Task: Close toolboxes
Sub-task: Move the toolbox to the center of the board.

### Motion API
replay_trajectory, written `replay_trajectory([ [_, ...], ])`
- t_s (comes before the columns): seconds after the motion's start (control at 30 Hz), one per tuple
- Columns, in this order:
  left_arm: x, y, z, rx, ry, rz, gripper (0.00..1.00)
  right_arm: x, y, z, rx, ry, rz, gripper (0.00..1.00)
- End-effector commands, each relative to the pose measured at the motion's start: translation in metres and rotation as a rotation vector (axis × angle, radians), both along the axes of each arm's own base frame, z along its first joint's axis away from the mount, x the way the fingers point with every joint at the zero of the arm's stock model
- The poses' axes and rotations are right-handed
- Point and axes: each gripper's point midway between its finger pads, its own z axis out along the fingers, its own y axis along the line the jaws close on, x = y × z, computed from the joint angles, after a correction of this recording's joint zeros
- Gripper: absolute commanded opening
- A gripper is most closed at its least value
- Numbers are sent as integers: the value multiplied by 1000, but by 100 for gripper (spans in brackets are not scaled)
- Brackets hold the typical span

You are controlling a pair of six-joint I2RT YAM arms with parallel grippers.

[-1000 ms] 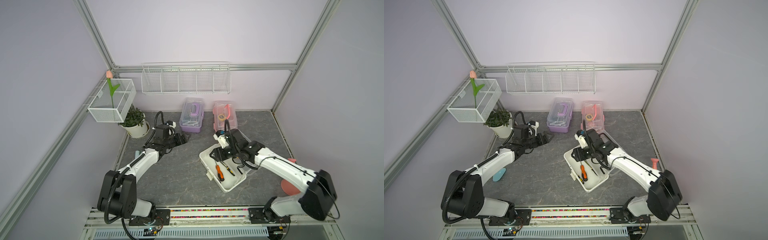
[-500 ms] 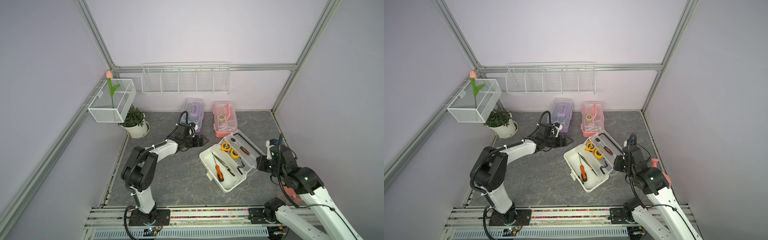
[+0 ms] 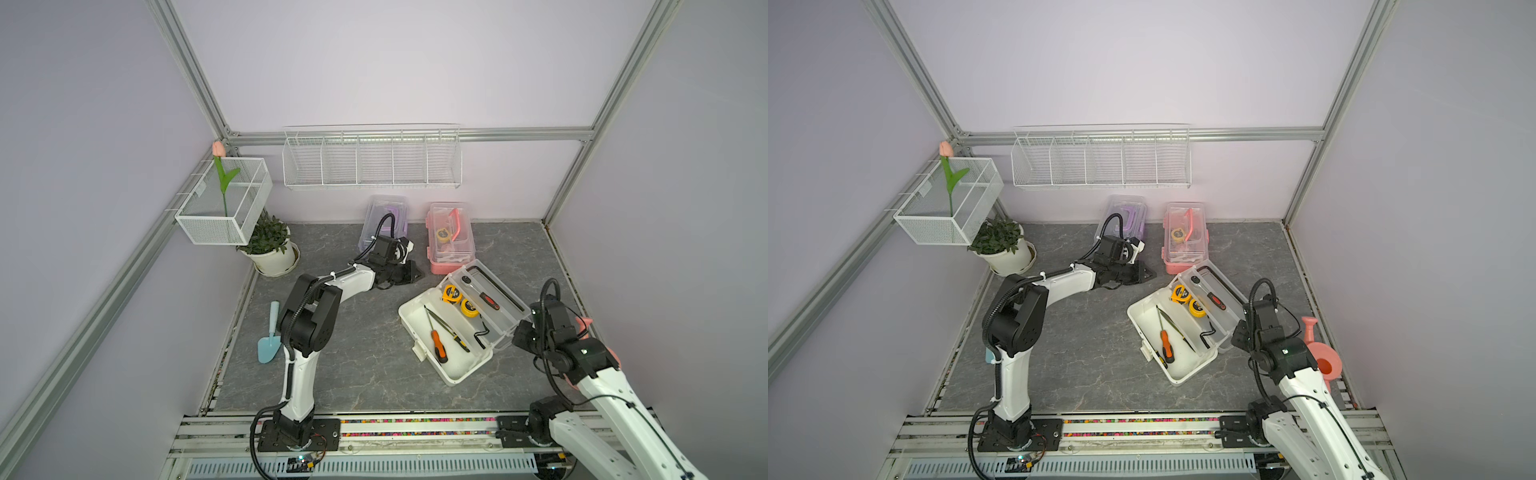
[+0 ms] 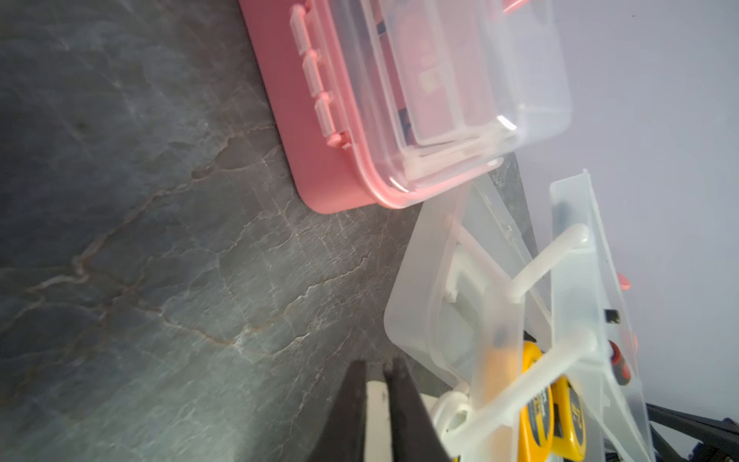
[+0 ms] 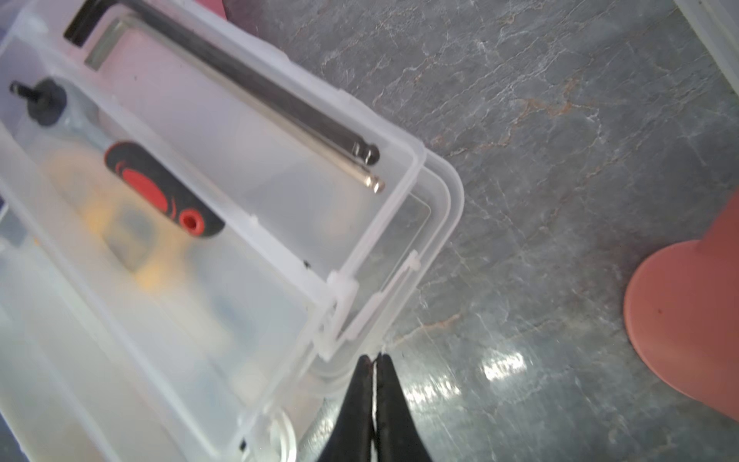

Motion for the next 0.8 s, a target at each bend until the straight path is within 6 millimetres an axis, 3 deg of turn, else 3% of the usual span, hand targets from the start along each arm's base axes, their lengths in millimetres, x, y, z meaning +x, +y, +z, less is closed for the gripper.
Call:
replay_trajectory([
  [0.0, -7, -7, -17, 56, 29, -44, 7, 34, 0, 8, 52, -116, 14, 10],
  [0.13, -21, -19, -28, 77, 63, -112, 12, 53, -2, 5, 115, -177, 11, 11],
  [0.3, -42, -20, -29, 80, 83, -143, 10, 74, 25, -3, 227, -187, 125, 11],
  [0.63, -105, 25, -39, 117, 171, -137, 9, 107, 96, -18, 298, -119, 396, 14],
  [0.77, -129, 53, -36, 172, 173, -96, 8, 119, 137, -21, 302, -107, 512, 16],
])
